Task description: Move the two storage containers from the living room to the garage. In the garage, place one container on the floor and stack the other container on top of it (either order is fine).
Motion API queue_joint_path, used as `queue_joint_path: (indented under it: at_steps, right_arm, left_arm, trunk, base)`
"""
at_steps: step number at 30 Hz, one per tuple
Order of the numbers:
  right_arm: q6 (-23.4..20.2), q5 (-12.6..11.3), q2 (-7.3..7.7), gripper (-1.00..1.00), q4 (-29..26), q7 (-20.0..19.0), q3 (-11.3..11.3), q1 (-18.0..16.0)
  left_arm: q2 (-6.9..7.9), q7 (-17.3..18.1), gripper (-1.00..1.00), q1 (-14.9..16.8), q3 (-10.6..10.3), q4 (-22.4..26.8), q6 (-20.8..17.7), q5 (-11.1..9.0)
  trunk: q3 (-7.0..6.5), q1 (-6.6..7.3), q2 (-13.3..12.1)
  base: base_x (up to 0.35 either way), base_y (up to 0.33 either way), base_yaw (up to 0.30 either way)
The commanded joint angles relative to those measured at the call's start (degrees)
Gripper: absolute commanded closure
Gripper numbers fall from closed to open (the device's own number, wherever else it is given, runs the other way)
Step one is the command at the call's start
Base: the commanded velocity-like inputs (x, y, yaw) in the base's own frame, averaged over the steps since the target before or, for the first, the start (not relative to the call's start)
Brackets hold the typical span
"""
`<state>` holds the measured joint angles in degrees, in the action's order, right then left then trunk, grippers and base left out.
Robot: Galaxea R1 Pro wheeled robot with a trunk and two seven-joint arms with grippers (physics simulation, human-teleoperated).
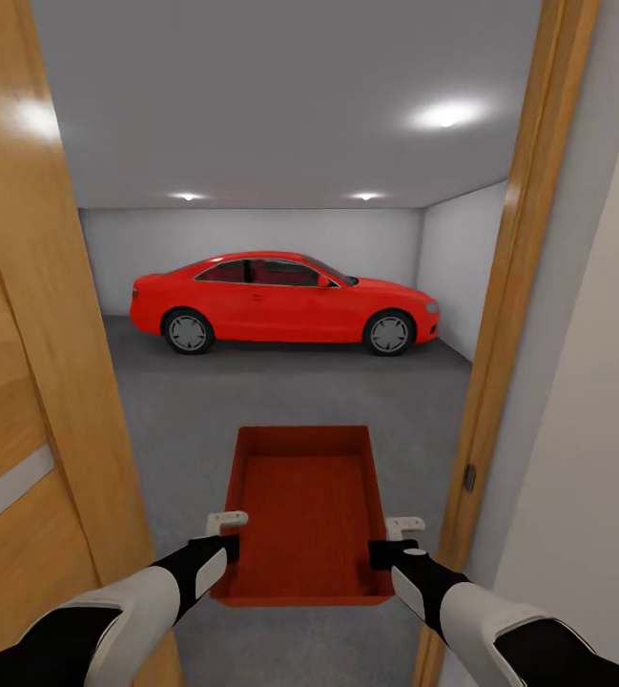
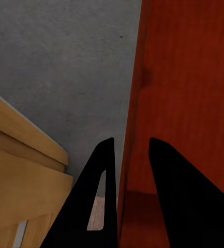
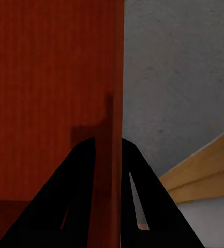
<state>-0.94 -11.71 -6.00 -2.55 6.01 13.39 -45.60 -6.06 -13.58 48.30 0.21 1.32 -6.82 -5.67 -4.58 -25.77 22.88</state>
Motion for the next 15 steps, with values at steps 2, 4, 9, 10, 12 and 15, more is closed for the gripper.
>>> queue_joint_path:
  at_steps: [2,4,9,10,12,15]
  right_arm:
    - [-0.03,-0.86,0.02,1.0,0.17,0.32,-0.21,0.03]
    - [-0.03,-0.86,0.02,1.0,0.17,0.32,-0.21,0.03]
    - [-0.1,-0.86,0.01,1.0,0.17,0.32,-0.21,0.07]
    - [-0.1,-0.86,0.0,1.0,0.17,0.32,-0.21,0.07]
    - [-0.03,-0.86,0.02,1.0,0.17,0.32,-0.21,0.04]
    - [-0.03,-0.86,0.02,1.0,0.17,0.32,-0.21,0.05]
  left_arm:
    - [0.35,-0.66,1.0,0.02,1.11,0.32,0.5,0.4]
    - [0.35,-0.66,1.0,0.02,1.11,0.34,0.49,0.4]
    - [0.35,-0.66,1.0,0.02,1.11,0.33,0.49,0.4]
    - [0.35,-0.66,1.0,0.0,1.11,0.31,0.49,0.4]
    - [0.35,-0.66,1.0,0.01,1.11,0.33,0.49,0.4]
    - [0.35,-0.66,1.0,0.0,1.11,0.31,0.49,0.4]
  trunk:
    - [0.02,-0.02,0.05]
    - [0.02,-0.02,0.05]
    - [0.02,-0.02,0.05]
    - [0.02,-0.02,0.05]
    - [0.02,-0.02,0.05]
    - [0.02,-0.02,0.05]
  base:
    - [0.002,0.002,0.0]
    - [0.001,0.001,0.0]
    - [0.0,0.0,0.0]
    - [0.0,0.0,0.0]
    - [0.0,0.0,0.0]
    - [0.0,0.0,0.0]
